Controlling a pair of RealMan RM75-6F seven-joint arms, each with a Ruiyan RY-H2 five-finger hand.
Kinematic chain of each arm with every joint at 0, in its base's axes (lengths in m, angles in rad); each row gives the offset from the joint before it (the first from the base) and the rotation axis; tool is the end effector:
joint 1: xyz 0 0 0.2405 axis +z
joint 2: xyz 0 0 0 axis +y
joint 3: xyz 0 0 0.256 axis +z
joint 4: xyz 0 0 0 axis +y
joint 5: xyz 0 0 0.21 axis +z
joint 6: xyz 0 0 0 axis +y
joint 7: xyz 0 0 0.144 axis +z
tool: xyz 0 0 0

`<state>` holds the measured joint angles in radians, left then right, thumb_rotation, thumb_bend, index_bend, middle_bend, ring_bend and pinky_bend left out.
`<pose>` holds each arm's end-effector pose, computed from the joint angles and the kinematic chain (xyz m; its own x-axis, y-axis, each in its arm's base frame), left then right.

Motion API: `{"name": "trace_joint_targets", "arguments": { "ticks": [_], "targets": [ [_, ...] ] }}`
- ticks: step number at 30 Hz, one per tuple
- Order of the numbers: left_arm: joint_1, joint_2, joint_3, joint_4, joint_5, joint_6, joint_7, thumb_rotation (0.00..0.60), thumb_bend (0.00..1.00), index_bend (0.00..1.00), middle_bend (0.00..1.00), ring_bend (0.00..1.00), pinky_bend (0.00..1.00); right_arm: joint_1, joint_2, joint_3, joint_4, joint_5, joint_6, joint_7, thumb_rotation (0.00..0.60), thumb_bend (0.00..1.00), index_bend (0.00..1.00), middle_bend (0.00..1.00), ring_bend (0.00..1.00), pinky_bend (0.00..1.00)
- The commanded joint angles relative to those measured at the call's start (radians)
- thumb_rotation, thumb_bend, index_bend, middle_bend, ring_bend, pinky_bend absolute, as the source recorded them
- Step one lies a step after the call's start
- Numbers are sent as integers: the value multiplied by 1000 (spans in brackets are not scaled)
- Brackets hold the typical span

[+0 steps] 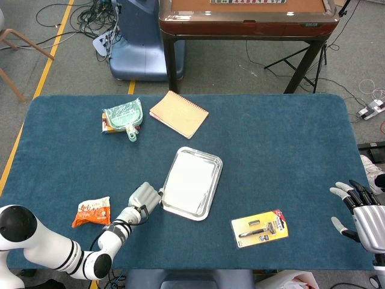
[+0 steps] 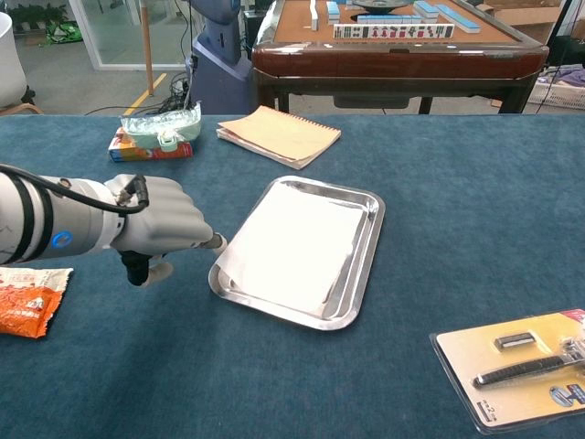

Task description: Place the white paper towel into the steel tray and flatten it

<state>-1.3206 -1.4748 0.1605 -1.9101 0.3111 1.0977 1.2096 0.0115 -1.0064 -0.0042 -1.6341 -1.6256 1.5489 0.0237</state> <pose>-0.0850 0.2952 -0.0343 0.9612 0.2059 0.1835 0.2745 -0.6493 -0.7093 -0.3104 -0.1464 0.1862 0.4607 -0.0220 0.8873 -0.8863 -0.0641 0.4586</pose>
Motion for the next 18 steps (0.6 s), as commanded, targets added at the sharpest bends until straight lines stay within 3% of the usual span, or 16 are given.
{"name": "trace_joint_targets", "arguments": {
  "ticks": [1,18],
  "targets": [
    [-3,-6,-3,0,-3,0,3,600,526,127,978,975,946,-1,1,0,1,0,2,2,600,261,248,199,82,184],
    [-24,-16,-25,-17,-23,16,14,600,524,127,976,975,946,-9,0,-1,17,3,10,21,600,261,248,199,82,184]
  ]
}}
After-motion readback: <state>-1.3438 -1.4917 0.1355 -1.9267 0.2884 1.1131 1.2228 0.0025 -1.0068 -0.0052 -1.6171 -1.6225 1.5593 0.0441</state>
